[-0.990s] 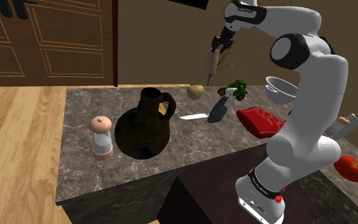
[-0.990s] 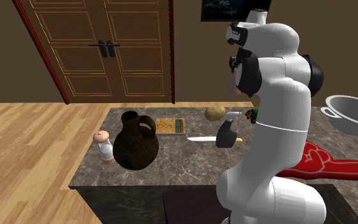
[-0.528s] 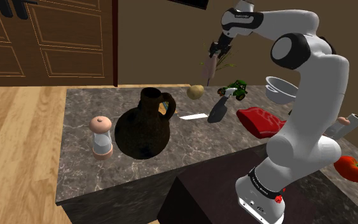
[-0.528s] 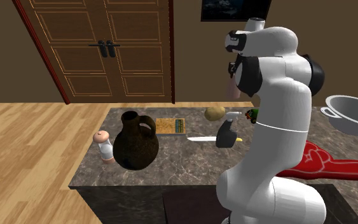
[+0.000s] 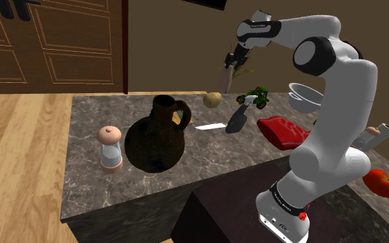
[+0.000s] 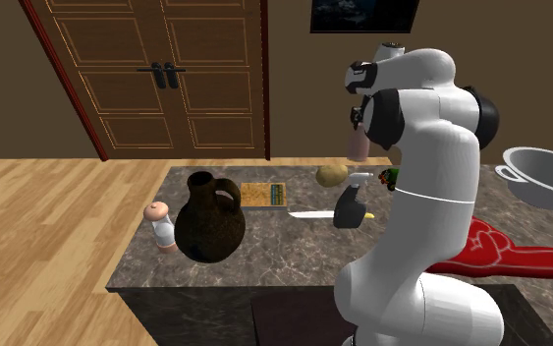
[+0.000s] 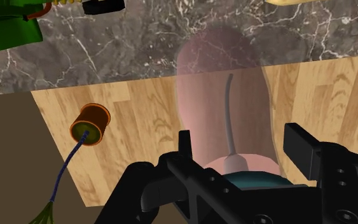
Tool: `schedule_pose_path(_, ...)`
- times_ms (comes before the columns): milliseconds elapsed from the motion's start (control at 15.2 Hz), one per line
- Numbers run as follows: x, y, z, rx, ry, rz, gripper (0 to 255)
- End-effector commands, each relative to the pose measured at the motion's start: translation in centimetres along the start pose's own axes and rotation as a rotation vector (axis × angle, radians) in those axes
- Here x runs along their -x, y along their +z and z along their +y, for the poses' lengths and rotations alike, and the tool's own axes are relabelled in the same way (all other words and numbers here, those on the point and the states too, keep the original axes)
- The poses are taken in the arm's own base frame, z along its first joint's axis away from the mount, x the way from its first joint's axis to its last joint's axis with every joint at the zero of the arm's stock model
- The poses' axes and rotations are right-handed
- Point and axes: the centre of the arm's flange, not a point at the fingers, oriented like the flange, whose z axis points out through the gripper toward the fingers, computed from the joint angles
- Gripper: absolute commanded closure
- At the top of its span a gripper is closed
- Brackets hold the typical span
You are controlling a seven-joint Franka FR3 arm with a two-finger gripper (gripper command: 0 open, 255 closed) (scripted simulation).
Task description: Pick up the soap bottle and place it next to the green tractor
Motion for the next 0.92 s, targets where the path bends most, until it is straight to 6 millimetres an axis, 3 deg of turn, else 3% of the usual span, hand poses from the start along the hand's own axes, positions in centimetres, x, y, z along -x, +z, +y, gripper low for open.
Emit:
schedule_pose_path(0,0.2,1.0,-0.1,0.0,0.0,0.001,255)
schedule_pose_path(528,1.2,5.3,0.0,0.0,0.0,0.001,255)
schedule_pose_path(858,1.2,5.3,0.0,0.0,0.0,0.001,255)
